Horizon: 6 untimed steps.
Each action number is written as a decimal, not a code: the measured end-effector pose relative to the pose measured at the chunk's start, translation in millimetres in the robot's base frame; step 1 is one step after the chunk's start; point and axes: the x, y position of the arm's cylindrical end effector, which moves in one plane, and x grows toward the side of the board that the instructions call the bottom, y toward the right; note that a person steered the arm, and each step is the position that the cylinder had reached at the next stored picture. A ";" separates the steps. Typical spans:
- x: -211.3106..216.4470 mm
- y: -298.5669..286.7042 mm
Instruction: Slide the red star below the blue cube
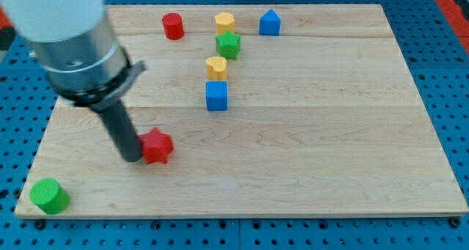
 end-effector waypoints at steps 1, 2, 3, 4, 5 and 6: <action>-13.7 13.4; -13.7 23.0; 14.4 3.9; 26.1 48.3; 0.0 61.9; -7.9 61.8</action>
